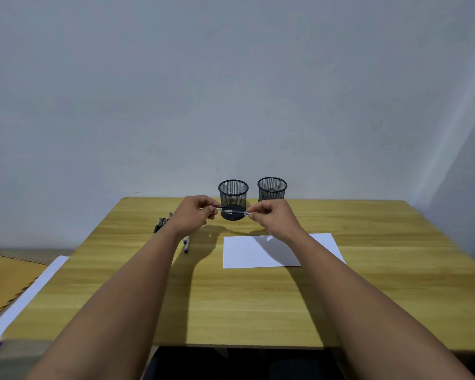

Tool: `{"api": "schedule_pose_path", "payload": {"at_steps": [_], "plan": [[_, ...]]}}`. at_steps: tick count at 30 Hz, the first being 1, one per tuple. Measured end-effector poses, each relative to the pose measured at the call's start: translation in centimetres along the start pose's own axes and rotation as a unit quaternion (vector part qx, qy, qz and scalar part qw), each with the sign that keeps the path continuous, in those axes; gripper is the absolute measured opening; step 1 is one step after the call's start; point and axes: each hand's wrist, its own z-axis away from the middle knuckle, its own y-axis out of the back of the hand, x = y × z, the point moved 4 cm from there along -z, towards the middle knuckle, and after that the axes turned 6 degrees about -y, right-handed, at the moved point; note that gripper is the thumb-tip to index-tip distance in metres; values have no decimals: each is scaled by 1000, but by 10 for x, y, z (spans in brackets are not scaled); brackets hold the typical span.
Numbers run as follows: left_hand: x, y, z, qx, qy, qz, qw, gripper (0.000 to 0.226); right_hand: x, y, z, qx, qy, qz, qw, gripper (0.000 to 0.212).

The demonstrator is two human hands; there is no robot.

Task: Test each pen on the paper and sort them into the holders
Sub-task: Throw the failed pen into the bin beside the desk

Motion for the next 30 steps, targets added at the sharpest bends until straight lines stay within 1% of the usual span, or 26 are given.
{"api": "schedule_pose_path", "payload": {"at_steps": [7, 12, 14, 17, 19, 22, 25, 28, 30], "plan": [[3, 3, 1, 6, 0, -7, 1000, 23, -4, 2, 1, 6, -1, -13, 1000, 9], [4, -5, 4, -26, 7, -6, 1000, 22, -6, -3, 5, -11, -5, -4, 1000, 9], [8, -8, 5, -33, 8, -3, 999, 19, -5, -3, 8, -20, -14, -20, 999, 10], [13, -6, 7, -50, 9, 16, 999, 14, -4, -3, 15, -41, -42, -63, 996, 8], [14, -5, 9, -62, 17, 27, 998, 13, -6, -5, 18, -48, -47, -67, 996, 6], [18, -7, 13, -52, 24, 60, 997, 14, -12, -4, 24, -42, -49, -69, 996, 6], [35, -10, 11, -50, 7, 55, 997, 15, -21, 10, 30, -27, -44, -63, 997, 11], [63, -19, 6, -49, -23, 45, 997, 17, -28, 34, 34, -4, -23, -27, 999, 15], [83, -35, -1, -42, -44, 57, 997, 16, -29, 52, 40, 1, -16, 6, 1000, 13]]}}
